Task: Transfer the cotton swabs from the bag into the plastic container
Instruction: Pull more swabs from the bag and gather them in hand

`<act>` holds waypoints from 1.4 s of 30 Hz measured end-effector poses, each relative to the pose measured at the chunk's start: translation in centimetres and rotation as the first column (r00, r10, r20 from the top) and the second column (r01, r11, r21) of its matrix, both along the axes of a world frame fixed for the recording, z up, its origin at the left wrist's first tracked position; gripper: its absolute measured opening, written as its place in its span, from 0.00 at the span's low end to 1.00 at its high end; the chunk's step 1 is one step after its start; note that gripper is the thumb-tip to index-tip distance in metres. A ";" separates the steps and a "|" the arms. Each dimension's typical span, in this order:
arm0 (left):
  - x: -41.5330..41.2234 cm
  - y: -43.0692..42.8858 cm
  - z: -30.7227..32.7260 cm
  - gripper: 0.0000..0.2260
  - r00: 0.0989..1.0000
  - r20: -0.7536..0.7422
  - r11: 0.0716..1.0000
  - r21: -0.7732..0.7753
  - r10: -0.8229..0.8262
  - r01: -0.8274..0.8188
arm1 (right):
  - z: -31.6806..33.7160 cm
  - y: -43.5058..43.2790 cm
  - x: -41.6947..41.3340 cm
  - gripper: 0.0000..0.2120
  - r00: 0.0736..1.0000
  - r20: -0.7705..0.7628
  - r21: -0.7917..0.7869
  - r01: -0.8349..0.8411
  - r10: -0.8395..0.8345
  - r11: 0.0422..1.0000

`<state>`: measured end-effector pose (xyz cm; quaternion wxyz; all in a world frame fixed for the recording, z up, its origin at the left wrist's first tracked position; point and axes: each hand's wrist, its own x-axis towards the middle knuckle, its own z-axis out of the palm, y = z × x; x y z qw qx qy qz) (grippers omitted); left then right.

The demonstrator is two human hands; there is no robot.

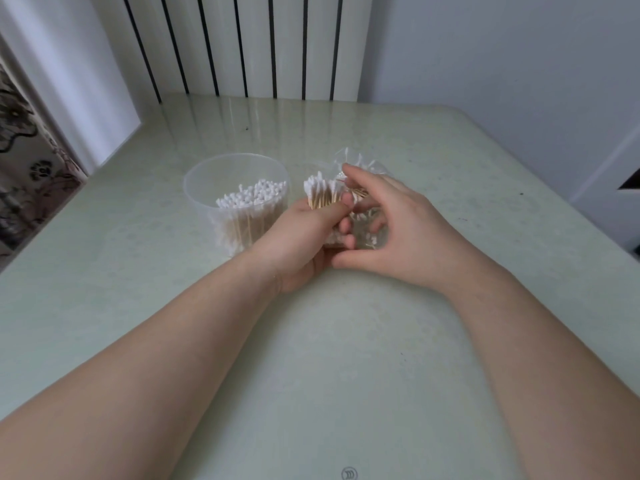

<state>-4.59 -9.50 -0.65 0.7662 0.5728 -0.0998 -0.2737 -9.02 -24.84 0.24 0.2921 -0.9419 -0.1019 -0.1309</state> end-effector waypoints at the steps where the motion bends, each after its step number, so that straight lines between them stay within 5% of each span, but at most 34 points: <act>1: 0.1 -0.1 0.0 0.09 0.999 -0.010 0.999 -0.005 0.049 -0.049 | 0.0 -0.3 0.0 0.46 1.000 -0.002 -0.017 0.021 -0.021 1.000; 6: 0.3 -0.5 -0.4 0.11 0.988 -0.041 0.987 -0.047 0.152 -0.154 | -0.3 -1.3 0.1 0.26 0.996 0.040 -0.194 0.090 -0.084 0.977; 13: 0.5 -0.6 -0.6 0.08 0.988 -0.047 0.987 -0.046 0.150 -0.152 | -1.5 -0.7 1.3 0.25 0.973 0.116 -0.257 0.226 -0.202 0.940; 23: 0.6 -0.4 -0.8 0.05 0.994 -0.039 0.994 -0.031 0.103 -0.104 | -2.0 -1.1 2.2 0.22 0.957 -0.088 -0.456 0.207 -0.275 0.866; 28: 0.7 -0.4 -0.8 0.07 0.994 -0.035 0.994 -0.039 0.104 -0.105 | -1.4 -1.1 2.3 0.11 0.975 -0.025 -0.402 0.193 -0.222 0.895; 38: 0.5 -0.5 -0.8 0.07 0.990 -0.014 0.990 -0.009 0.140 -0.140 | -0.5 -1.3 1.5 0.12 0.920 0.110 -0.223 0.391 -0.375 0.893; 42: 0.6 -0.6 -0.9 0.07 0.987 -0.018 0.987 -0.010 0.159 -0.159 | 0.1 -1.0 0.7 0.09 0.895 0.206 -0.022 0.408 -0.395 0.913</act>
